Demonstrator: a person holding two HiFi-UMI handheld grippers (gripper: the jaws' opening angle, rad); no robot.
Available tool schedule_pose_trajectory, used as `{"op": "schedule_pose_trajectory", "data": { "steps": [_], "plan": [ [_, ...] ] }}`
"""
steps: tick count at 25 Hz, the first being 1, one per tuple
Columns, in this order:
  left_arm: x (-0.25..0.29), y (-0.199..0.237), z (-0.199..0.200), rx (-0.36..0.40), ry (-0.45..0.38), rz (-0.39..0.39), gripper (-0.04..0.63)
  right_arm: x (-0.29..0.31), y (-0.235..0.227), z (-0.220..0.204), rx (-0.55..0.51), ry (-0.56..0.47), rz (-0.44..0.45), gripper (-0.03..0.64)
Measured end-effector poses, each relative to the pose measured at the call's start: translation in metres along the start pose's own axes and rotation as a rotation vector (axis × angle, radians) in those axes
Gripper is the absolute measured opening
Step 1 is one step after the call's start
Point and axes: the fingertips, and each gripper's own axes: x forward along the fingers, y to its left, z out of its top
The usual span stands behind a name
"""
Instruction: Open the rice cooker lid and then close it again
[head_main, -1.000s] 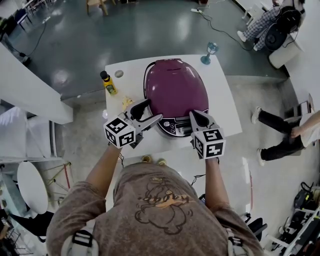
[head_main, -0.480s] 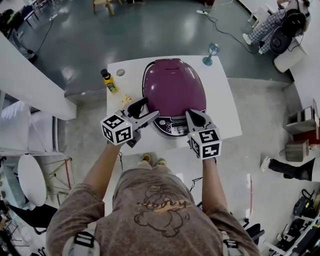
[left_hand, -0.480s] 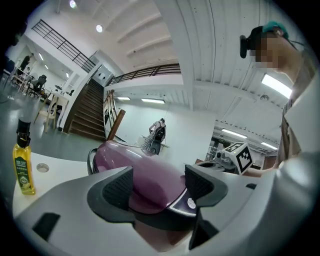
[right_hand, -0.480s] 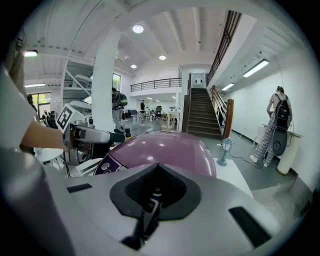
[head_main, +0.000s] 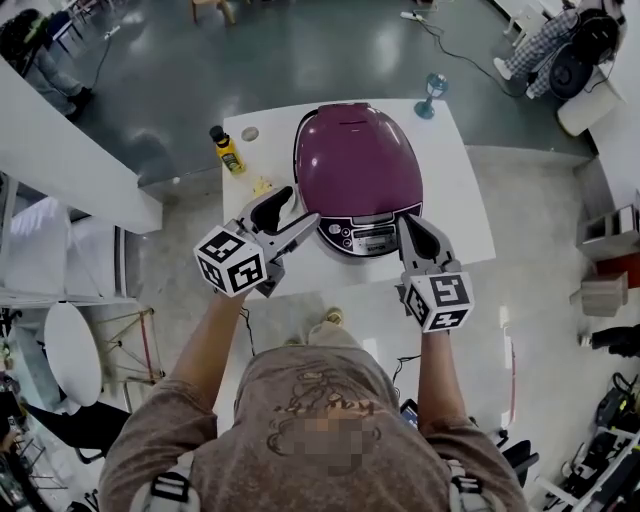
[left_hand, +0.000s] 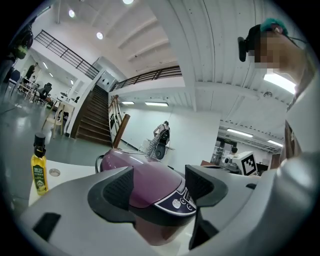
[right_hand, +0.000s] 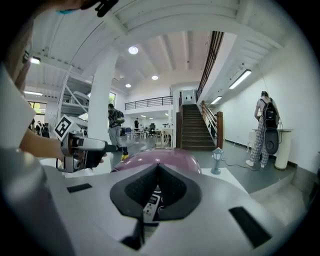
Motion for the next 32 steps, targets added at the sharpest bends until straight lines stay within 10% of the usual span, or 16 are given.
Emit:
{"op": "schedule_pose_trajectory", "data": {
  "steps": [16,32],
  "plan": [
    [-0.096,-0.05,-0.038,0.042,-0.002,0.005,0.318,-0.082,0.087,-0.037,0.042,-0.053,-0.06,0.005],
    [-0.144,-0.053,-0.081,0.14,0.027,0.104,0.032,-0.122,0.136,-0.073,0.064,-0.055,-0.052,0.003]
  ]
}}
